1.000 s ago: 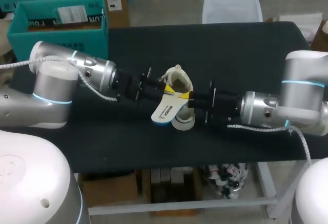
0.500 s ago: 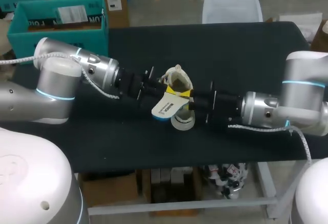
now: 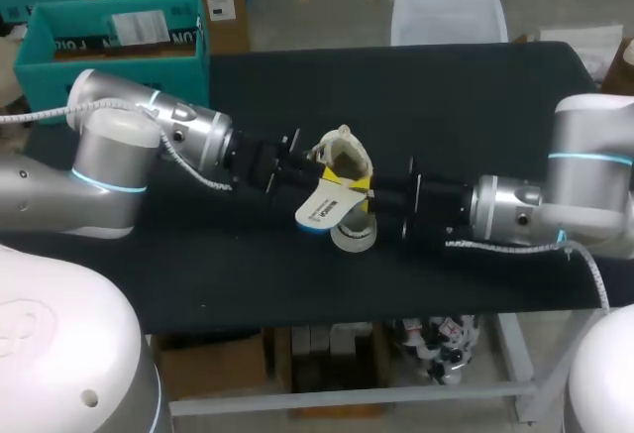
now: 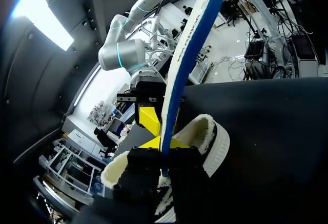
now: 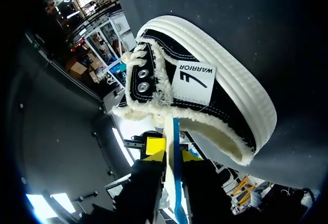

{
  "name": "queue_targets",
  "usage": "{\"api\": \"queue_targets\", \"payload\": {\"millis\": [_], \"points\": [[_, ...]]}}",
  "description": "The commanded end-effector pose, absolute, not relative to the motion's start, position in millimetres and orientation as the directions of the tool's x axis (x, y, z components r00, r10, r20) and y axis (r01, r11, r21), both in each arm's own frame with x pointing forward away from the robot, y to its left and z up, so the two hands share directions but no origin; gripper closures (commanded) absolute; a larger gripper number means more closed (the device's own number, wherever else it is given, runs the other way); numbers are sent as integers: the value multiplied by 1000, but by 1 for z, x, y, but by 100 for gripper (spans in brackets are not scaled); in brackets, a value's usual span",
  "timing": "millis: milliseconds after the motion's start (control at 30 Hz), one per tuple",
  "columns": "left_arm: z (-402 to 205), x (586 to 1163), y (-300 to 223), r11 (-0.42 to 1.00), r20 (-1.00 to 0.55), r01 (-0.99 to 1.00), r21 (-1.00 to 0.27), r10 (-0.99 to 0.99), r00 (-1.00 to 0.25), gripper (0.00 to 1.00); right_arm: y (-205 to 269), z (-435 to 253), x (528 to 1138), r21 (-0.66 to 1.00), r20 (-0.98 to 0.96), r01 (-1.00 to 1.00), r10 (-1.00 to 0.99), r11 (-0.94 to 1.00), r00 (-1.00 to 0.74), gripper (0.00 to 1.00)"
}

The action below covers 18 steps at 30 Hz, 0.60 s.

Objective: Open the shoe tongue, take the insole out of the shoe, put the insole back into the shoe, and pack the shoe into the shoebox

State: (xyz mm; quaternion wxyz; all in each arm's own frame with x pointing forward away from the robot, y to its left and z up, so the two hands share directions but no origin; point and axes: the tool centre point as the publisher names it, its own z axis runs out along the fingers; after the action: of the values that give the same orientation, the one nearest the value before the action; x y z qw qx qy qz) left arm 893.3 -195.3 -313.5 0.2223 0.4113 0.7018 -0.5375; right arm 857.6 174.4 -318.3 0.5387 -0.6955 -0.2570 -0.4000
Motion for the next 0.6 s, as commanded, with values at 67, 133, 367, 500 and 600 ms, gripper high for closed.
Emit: {"api": "queue_targets", "payload": {"millis": [67, 133, 367, 500, 600], "points": [[-315, 894, -198, 89, -752, 814, -573, 338, -566, 100, 175, -320, 861, -545, 830, 788, -53, -286, 555, 100], [-315, 895, -199, 93, -749, 814, -573, 344, -566, 100, 175, -322, 862, -545, 830, 788, -50, -286, 556, 100], [-322, 904, -202, 98, -735, 806, -584, 358, -575, 100, 172, -331, 871, -548, 827, 786, -46, -287, 560, 100], [-329, 910, -205, 107, -721, 795, -597, 364, -590, 100, 170, -336, 875, -553, 823, 781, -47, -289, 566, 100], [-333, 915, -206, 116, -711, 787, -606, 365, -601, 100, 169, -341, 879, -559, 819, 777, -47, -290, 571, 100]]}}
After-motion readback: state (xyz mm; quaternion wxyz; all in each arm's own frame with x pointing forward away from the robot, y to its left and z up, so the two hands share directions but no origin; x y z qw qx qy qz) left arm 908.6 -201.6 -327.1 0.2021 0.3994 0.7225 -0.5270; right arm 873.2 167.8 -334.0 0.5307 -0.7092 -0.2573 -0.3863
